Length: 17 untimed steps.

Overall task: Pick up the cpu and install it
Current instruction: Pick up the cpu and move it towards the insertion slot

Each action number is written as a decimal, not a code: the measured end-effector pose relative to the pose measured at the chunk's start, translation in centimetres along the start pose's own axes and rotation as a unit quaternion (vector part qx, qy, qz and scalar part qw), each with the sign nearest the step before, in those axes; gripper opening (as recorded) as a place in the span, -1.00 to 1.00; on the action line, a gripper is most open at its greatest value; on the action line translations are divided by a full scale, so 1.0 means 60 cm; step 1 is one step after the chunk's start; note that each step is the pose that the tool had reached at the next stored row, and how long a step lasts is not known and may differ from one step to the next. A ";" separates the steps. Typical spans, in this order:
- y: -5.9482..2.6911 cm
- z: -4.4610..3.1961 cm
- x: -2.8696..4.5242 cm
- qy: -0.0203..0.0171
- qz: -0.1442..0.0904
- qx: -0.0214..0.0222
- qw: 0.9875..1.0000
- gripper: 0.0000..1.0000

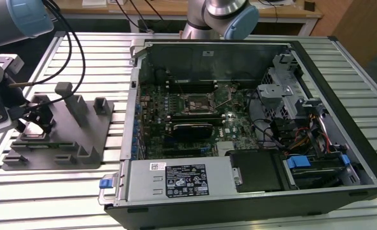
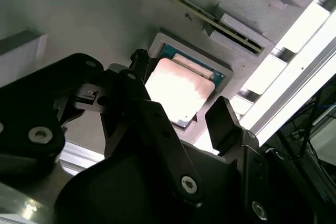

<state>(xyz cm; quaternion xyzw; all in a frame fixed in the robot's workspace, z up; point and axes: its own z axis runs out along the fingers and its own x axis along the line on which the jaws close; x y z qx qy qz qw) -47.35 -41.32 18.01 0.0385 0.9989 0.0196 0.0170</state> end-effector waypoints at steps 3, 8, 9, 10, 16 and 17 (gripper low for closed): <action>0.000 0.000 0.000 0.000 0.001 0.000 1.000 0.41; 0.000 0.000 0.000 0.000 0.001 0.000 1.000 0.41; 0.000 0.000 0.000 0.000 0.001 0.000 1.000 0.41; 0.000 0.000 0.000 0.000 0.001 0.000 1.000 0.41; 0.000 0.000 0.000 0.000 0.001 0.000 1.000 0.25; 0.000 0.000 0.000 0.000 0.001 0.000 1.000 0.13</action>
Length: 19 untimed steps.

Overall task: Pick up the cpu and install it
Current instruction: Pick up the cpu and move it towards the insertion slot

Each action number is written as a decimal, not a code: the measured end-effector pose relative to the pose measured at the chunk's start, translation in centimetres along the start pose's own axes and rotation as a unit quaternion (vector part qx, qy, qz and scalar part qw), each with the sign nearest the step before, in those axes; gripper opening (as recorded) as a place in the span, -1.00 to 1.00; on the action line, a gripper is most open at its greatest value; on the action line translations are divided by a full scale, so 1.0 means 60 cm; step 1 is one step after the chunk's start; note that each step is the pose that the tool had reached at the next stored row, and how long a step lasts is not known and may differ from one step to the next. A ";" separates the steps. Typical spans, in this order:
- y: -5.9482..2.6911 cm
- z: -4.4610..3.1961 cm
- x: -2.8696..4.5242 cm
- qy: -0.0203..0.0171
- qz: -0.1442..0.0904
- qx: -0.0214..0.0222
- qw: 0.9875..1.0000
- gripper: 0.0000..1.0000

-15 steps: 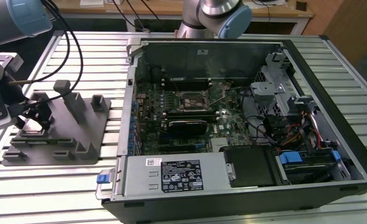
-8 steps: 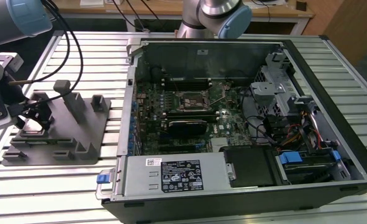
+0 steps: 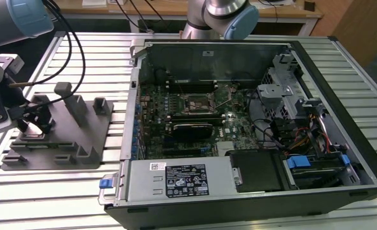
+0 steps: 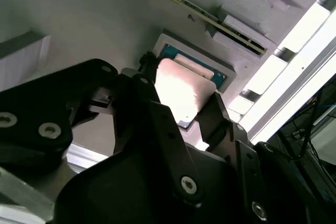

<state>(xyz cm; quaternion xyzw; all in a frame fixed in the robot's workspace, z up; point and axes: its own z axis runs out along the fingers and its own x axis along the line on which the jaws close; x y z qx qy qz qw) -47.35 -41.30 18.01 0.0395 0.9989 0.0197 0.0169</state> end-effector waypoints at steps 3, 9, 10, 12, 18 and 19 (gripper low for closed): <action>0.000 0.000 0.000 0.000 0.000 0.000 1.000 0.09; 0.000 -0.001 0.000 0.000 0.000 0.000 1.000 0.09; 0.000 -0.003 0.000 0.000 0.000 0.000 1.000 0.09; 0.000 -0.008 0.000 0.000 0.000 0.000 1.000 0.09; 0.001 -0.018 -0.001 0.000 0.000 0.000 1.000 0.09; 0.001 -0.018 -0.001 0.000 0.000 0.000 1.000 0.09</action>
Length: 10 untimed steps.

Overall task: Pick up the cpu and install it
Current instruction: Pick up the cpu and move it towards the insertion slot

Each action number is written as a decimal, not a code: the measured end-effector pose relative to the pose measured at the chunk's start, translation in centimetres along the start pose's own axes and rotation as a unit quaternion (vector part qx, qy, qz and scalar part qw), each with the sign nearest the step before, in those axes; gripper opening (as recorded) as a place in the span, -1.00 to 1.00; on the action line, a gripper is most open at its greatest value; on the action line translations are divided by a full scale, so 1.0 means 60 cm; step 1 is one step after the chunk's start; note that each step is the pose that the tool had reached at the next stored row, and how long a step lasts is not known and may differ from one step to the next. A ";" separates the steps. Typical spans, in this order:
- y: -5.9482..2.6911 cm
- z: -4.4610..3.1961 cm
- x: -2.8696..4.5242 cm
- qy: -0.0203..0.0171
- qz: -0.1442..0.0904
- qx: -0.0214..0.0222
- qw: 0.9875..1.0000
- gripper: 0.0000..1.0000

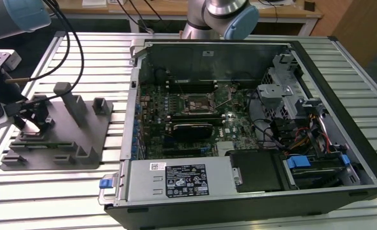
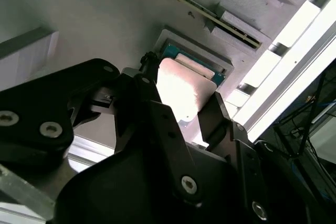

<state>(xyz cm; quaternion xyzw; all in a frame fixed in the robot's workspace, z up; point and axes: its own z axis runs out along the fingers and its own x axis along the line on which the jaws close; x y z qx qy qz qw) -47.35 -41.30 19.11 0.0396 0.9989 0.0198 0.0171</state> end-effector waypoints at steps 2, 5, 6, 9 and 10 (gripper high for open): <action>0.000 0.000 0.000 0.000 0.000 0.000 1.000 0.09; 0.000 -0.002 0.000 0.000 0.000 0.000 1.000 0.09; 0.000 -0.004 0.000 0.000 0.000 0.000 1.000 0.09; 0.000 -0.009 0.000 0.000 0.000 0.000 1.000 0.09; 0.000 -0.012 0.000 0.000 0.000 0.000 1.000 0.09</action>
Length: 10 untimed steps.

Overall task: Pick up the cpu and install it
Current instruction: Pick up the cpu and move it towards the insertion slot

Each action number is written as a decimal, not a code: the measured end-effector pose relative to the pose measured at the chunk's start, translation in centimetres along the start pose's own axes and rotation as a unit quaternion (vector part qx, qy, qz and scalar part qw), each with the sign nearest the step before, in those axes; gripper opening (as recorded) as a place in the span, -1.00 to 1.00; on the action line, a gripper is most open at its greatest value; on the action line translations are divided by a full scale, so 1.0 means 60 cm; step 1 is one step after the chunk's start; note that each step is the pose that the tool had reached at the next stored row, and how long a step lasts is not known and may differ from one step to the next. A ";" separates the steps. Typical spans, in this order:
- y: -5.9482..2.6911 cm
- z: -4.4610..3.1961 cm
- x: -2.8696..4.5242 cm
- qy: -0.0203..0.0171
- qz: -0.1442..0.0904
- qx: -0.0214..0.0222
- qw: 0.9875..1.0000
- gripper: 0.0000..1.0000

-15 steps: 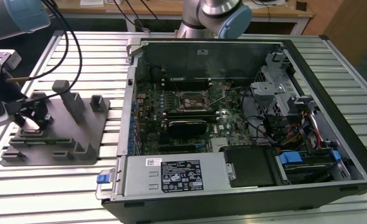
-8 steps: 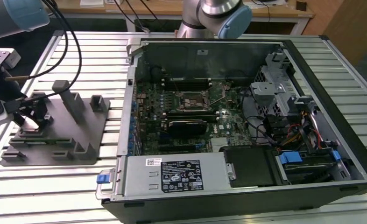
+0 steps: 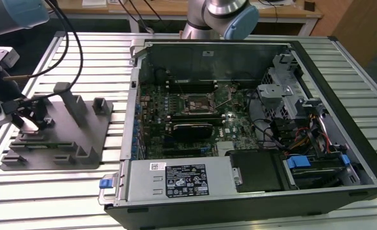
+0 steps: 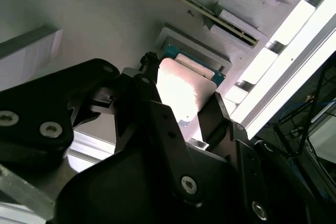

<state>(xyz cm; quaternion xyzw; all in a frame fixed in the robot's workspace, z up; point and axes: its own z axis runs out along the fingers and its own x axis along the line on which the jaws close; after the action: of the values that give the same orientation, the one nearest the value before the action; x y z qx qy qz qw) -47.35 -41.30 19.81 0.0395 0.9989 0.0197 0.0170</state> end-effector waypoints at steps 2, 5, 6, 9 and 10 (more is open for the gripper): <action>0.000 -0.005 0.000 0.000 0.000 0.000 1.000 0.09; 0.001 -0.013 0.000 0.000 0.000 0.000 1.000 0.09; 0.001 -0.015 -0.001 0.000 0.000 0.000 1.000 0.09; 0.001 -0.024 -0.001 0.000 0.000 0.000 1.000 0.09; 0.001 -0.027 -0.001 0.000 0.000 0.000 1.000 0.09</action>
<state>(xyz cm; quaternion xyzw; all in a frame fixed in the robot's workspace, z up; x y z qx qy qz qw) -47.36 -41.30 21.43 0.0396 0.9989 0.0197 0.0170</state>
